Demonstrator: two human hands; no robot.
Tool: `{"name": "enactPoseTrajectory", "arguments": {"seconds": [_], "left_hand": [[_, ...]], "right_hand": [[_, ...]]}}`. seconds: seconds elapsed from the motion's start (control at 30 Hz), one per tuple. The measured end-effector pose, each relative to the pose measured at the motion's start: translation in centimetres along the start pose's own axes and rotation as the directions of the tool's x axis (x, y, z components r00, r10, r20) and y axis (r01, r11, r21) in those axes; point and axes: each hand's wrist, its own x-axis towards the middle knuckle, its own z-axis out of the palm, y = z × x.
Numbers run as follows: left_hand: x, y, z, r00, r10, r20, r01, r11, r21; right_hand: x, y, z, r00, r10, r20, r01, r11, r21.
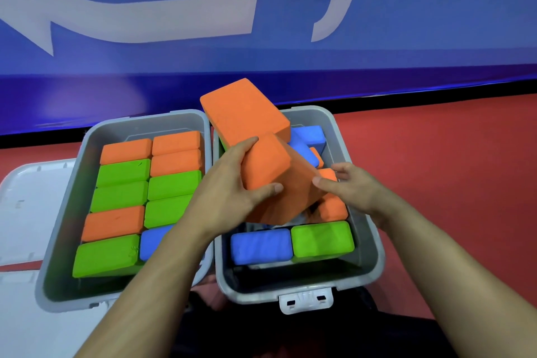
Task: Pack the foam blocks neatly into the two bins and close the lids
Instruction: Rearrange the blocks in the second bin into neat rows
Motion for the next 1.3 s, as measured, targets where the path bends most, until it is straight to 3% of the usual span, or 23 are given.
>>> {"name": "enactPoseTrajectory", "arguments": {"seconds": [0.3, 0.63, 0.93, 1.3], "left_hand": [[0.2, -0.3, 0.5, 0.998, 0.060, 0.000, -0.060, 0.998, 0.026], [0.9, -1.6, 0.7, 0.994, -0.032, -0.108, 0.024, 0.997, -0.072], [0.9, -0.6, 1.9, 0.989, 0.039, -0.146, -0.038, 0.999, 0.012], [1.4, -1.2, 0.8, 0.996, 0.015, -0.085, -0.017, 1.000, -0.019]], "right_hand": [[0.4, 0.3, 0.1, 0.999, -0.043, 0.009, 0.043, 0.997, -0.068], [0.3, 0.2, -0.1, 0.995, -0.100, -0.027, 0.100, 0.995, -0.031], [1.2, 1.5, 0.3, 0.999, -0.025, 0.044, 0.027, 0.999, -0.034], [4.1, 7.0, 2.7, 0.973, 0.075, -0.219, -0.108, 0.984, -0.145]]}}
